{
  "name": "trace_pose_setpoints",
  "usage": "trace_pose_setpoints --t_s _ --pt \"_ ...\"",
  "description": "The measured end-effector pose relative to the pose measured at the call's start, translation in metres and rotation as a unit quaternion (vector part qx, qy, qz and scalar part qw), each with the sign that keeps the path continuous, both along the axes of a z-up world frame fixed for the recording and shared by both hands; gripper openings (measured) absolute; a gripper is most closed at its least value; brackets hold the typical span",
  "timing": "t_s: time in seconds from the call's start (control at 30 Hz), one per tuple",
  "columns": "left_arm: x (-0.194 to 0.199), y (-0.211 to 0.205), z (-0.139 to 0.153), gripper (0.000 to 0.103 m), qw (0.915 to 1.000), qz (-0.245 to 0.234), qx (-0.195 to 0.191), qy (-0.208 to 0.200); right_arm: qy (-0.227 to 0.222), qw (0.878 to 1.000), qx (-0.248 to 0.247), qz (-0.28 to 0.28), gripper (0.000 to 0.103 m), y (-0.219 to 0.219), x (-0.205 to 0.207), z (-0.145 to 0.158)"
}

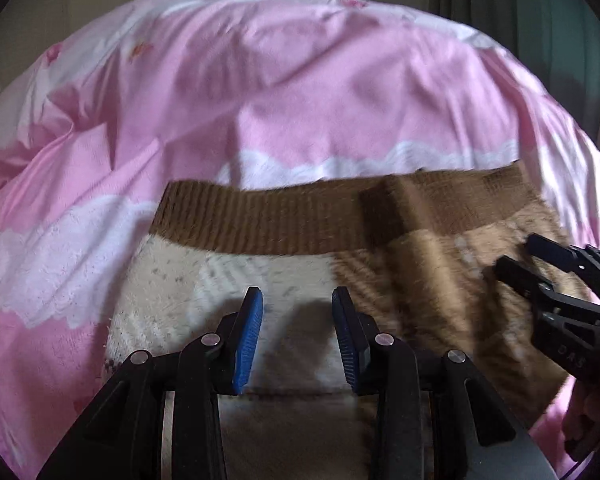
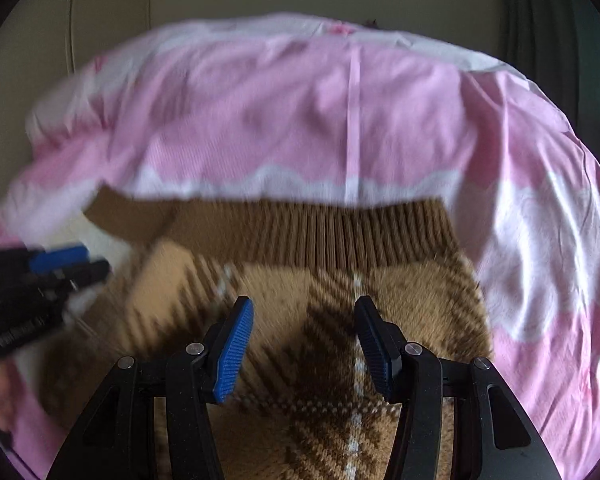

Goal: Fold small clothes
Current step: 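Lay the hem over the collar and open both grippers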

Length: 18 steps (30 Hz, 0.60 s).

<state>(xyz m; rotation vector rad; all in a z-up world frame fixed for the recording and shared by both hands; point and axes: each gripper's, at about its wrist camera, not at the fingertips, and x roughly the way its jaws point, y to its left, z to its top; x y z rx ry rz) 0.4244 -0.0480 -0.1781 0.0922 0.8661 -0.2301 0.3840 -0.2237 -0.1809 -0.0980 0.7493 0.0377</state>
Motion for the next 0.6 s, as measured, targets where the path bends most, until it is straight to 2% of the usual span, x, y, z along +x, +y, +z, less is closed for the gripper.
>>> trace_pose_setpoints --t_s 0.1,0.17,0.3,0.43,0.57,0.6 --pt "0.008 0.014 -0.008 0.038 0.9997 0.023 0.005 -0.007 -0.007 1.0 -0.015 -0.013 0.054 -0.005 0.003 -0.005" --pt "0.013 0.023 -0.012 0.038 0.9991 0.04 0.012 -0.012 -0.008 1.0 -0.007 -0.02 0.054 -0.012 0.006 -0.006" --pt "0.016 0.031 -0.016 0.038 0.9987 0.046 0.016 -0.013 -0.007 0.999 0.013 -0.034 0.054 -0.022 0.012 -0.009" --pt "0.006 0.028 -0.008 0.038 0.9984 0.048 0.023 -0.018 -0.012 0.999 0.011 -0.033 0.056 -0.018 0.005 0.002" --pt "-0.016 0.024 0.007 0.057 0.9981 0.053 0.022 -0.021 -0.024 0.998 0.037 -0.043 0.057 -0.03 -0.016 0.022" --pt "-0.025 0.025 0.011 0.059 0.9978 0.057 0.024 -0.024 -0.029 0.997 0.046 -0.054 0.06 -0.038 -0.027 0.03"
